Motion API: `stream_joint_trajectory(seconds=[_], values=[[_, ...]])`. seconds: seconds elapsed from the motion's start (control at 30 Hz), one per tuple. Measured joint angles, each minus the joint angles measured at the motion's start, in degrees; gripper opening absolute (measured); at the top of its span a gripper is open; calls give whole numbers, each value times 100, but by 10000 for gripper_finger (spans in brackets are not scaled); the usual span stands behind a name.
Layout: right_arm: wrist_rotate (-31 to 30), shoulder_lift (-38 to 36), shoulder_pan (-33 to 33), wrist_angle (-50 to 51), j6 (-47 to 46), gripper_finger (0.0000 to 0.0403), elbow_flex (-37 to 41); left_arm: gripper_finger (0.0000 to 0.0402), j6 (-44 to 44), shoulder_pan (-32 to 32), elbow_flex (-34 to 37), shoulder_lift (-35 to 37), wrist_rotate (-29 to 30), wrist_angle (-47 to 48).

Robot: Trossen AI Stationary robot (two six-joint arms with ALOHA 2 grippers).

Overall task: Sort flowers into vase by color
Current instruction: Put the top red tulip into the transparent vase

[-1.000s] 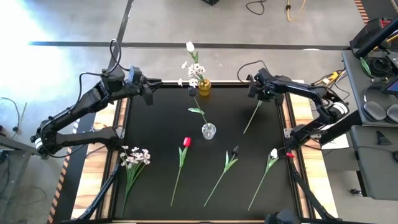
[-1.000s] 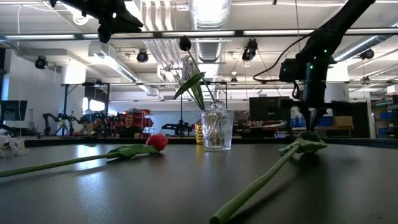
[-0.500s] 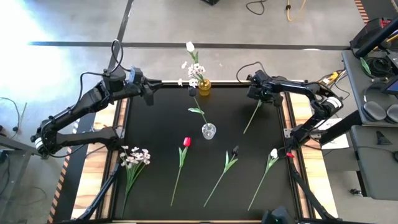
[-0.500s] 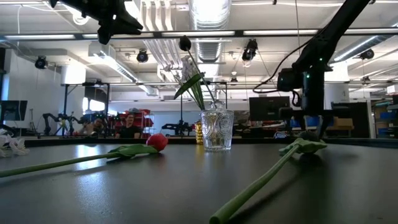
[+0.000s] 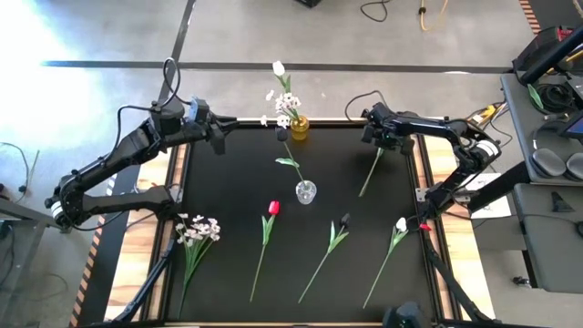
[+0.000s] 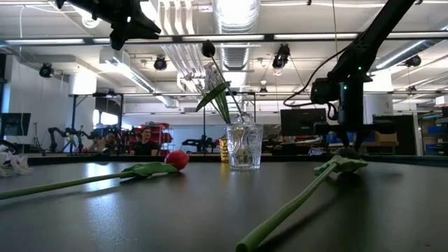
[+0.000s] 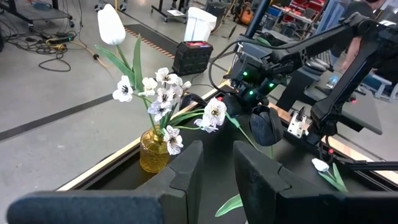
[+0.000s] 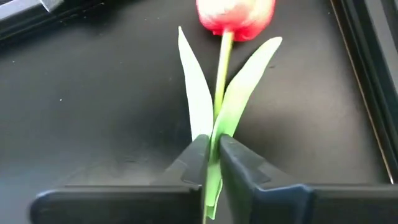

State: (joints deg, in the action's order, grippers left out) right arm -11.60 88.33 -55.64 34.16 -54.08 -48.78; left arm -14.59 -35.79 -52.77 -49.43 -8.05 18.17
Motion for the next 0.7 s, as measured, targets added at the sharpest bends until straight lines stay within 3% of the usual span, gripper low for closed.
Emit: stream_joint_trajectory(seconds=[0.17,0.33,0.53,0.7], values=[[296,-154,11,-59,495,11,-2,75,11,0,0,0,0,0],[296,-765,149,-271,889,9,-66,75,11,0,0,0,0,-1],[249,-2058,639,-1404,1503,9,-70,75,37,0,0,0,0,-2],[258,-2962,1531,-2829,2458,9,-70,75,37,0,0,0,0,-2]])
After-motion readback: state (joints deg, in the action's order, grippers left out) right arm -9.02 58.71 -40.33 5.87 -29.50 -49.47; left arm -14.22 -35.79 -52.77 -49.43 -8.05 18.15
